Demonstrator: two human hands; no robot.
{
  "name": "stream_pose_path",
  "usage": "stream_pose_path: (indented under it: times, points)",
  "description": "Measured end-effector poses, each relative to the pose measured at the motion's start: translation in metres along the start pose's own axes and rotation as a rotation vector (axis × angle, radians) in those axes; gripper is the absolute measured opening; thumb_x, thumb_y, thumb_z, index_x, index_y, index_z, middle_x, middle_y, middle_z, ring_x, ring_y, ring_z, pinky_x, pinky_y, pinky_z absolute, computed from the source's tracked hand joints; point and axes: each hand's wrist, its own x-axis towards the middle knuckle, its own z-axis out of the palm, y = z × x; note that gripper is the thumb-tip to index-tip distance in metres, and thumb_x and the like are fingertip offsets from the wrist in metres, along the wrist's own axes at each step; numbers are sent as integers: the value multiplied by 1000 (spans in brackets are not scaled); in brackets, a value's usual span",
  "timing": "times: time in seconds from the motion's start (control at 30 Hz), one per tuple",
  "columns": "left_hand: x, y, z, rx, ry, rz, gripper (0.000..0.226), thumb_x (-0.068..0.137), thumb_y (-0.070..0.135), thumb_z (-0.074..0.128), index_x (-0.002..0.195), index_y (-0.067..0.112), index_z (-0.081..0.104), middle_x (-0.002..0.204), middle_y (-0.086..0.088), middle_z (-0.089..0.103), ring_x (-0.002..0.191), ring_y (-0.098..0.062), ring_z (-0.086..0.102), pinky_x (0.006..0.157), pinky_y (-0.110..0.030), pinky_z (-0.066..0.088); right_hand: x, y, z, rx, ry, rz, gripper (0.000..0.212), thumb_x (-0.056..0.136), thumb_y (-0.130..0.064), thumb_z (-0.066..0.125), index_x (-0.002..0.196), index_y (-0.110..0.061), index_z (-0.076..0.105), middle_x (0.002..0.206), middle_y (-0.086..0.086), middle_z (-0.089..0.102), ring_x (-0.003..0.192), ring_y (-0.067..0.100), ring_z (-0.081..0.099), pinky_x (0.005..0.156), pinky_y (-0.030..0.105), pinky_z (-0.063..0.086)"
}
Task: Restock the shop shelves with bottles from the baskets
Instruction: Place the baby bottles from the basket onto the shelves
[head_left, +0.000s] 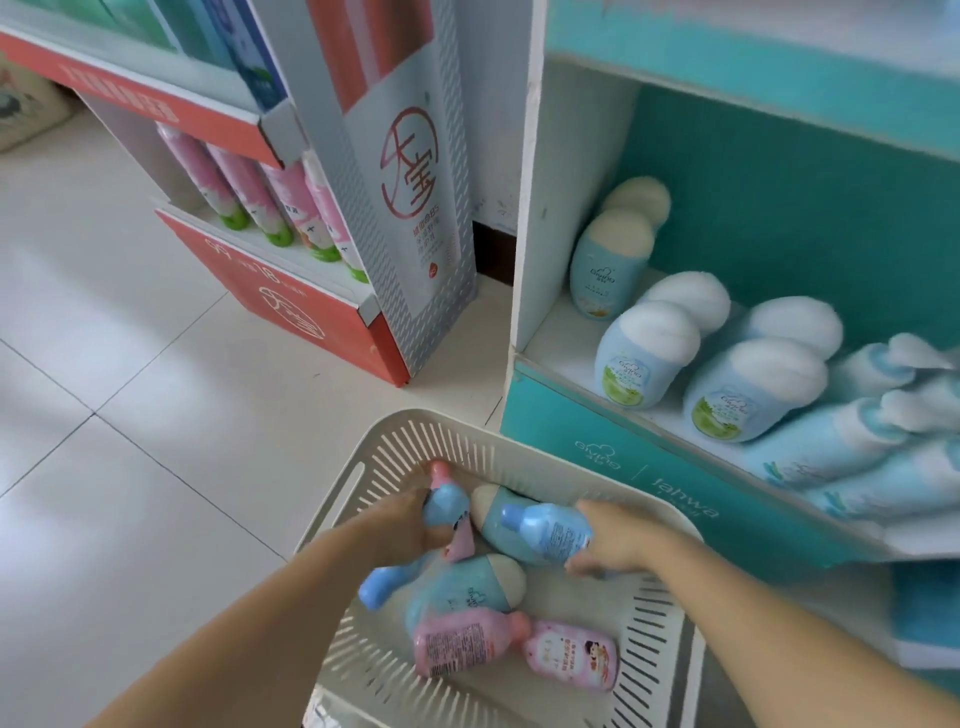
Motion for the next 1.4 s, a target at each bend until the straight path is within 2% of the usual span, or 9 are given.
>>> stream_pose_path:
  times: [0.17,0.3,0.43,0.6,0.7,0.87,1.1,1.23,1.4]
  points:
    - [-53,26,-56,-162,192,89,54,84,43,55,130,15,44,125,-4,54,110,-23,53,96,-31,41,-54,-15,-28,586,-5,-184,38,77,-29,76,108,-24,55,107,0,65,102,18,62,90,29,49]
    - [-105,45,-87,-375,328,122,31,92,37,52,111,14,51,102,-3,56,88,-20,53,77,-27,41,-106,-26,-46,1030,4,-264,36,84,-15,67,117,-16,54,111,3,67,100,18,64,89,31,51]
    - [-147,61,-99,-686,449,107,41,88,46,54,107,10,56,102,-12,63,91,-28,63,83,-41,55,-157,-32,-62,1298,72,-378,28,83,-7,63,108,-17,56,104,3,67,98,21,62,99,44,44]
    - [-181,87,-97,-1026,500,138,42,84,48,58,103,11,57,96,-13,65,86,-28,65,76,-41,56,-198,-36,-73,1498,124,-456,64,67,-11,68,128,-7,50,114,11,63,106,27,58,84,39,51]
    - [-197,101,-94,-1220,468,234,32,87,42,59,104,15,54,91,-8,64,78,-21,64,69,-36,57,-220,-40,-82,1592,141,-520,68,66,-9,77,128,-11,50,110,10,63,102,25,59,79,37,50]
    - [-206,106,-92,-1380,419,344,50,76,45,71,115,27,45,103,-7,65,91,-26,67,84,-44,56,-241,-44,-98,1697,164,-573,111,24,-26,97,124,-13,53,122,14,60,117,33,53,87,48,50]
    - [-211,113,-100,-1620,228,530,68,70,35,78,127,26,41,117,-13,61,97,-31,68,88,-46,54,-266,-49,-120,1629,391,-573,91,41,-21,79,127,-11,50,105,15,60,97,28,59,70,38,56]
    - [-210,114,-104,-1683,233,579,70,70,30,77,128,26,38,120,-13,58,99,-30,67,86,-48,54,-279,-50,-137,1609,491,-655,72,47,-9,75,115,-14,51,99,11,56,95,27,56,73,38,53]
    - [-201,111,-105,-1751,282,538,76,64,33,80,128,26,39,120,-13,58,100,-29,66,80,-44,56,-289,-62,-147,1455,905,-473,46,71,1,74,109,-13,53,99,10,61,87,21,60,77,35,51]
